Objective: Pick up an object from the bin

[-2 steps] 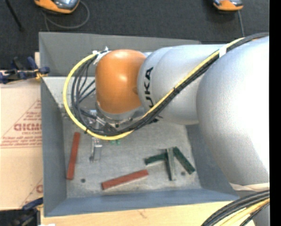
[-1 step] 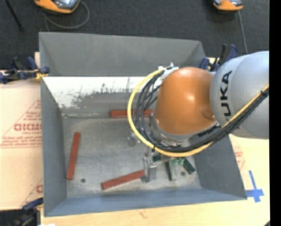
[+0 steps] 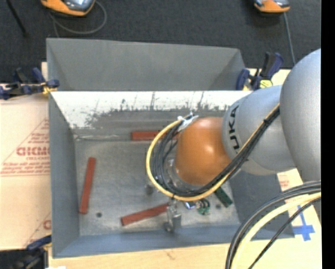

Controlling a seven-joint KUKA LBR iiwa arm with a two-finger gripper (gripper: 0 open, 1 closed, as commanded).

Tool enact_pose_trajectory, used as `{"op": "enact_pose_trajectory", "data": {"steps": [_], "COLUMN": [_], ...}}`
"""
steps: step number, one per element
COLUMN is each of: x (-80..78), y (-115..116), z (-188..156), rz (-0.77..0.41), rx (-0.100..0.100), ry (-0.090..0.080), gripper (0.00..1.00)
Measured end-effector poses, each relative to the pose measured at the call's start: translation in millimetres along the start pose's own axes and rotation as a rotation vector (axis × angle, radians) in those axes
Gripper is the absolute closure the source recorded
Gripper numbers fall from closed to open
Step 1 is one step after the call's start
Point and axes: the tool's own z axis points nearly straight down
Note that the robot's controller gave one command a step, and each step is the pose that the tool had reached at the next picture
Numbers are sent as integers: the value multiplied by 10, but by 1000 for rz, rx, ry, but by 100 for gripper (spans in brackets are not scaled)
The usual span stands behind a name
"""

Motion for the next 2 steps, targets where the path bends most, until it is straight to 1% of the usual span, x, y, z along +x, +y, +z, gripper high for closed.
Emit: {"op": "enact_pose_trajectory", "data": {"steps": [1,2], "x": [-10,87], "y": [7,-69], "z": [-34,-1895], "rz": [4,60], "rx": [0,5], "ry": [-3,-10], "gripper": [100,100]}}
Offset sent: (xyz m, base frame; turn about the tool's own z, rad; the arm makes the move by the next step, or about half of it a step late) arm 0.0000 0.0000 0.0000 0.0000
